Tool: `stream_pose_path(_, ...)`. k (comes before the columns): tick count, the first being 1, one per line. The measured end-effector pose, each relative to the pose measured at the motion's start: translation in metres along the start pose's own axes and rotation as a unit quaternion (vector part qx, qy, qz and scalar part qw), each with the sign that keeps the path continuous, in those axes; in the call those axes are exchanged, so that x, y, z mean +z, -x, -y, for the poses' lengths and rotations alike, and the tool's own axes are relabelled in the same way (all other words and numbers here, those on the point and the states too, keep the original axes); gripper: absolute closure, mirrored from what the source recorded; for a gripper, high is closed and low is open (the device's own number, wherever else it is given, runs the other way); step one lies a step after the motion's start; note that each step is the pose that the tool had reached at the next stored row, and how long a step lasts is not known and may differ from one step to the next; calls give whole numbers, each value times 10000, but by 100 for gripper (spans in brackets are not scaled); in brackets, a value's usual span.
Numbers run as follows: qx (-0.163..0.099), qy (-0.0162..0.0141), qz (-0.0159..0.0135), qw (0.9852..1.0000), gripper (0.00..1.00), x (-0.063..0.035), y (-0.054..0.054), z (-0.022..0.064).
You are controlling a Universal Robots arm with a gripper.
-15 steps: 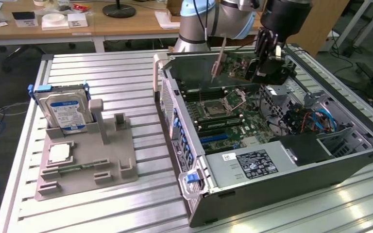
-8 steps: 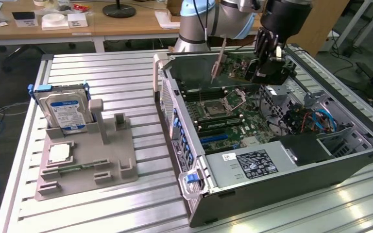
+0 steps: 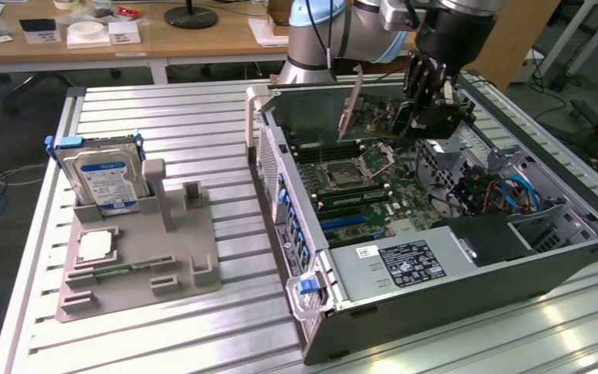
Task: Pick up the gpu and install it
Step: 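Insert the gpu into the slot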
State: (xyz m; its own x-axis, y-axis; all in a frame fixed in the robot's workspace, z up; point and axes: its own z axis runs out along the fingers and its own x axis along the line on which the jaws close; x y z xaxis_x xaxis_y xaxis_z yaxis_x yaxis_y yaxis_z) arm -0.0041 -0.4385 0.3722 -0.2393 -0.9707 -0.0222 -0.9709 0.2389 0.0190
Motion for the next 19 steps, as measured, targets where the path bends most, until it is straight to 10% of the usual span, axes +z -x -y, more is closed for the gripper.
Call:
stream_pose_path(3, -253, 5, -4, 9997, 72, 53, 0, 0)
stream_pose_path(8, -303, -267, 37, 9992, 72, 74, 14, -8)
stream_pose_path(19, -779, -256, 74, 9966, 72, 241, -30, -173)
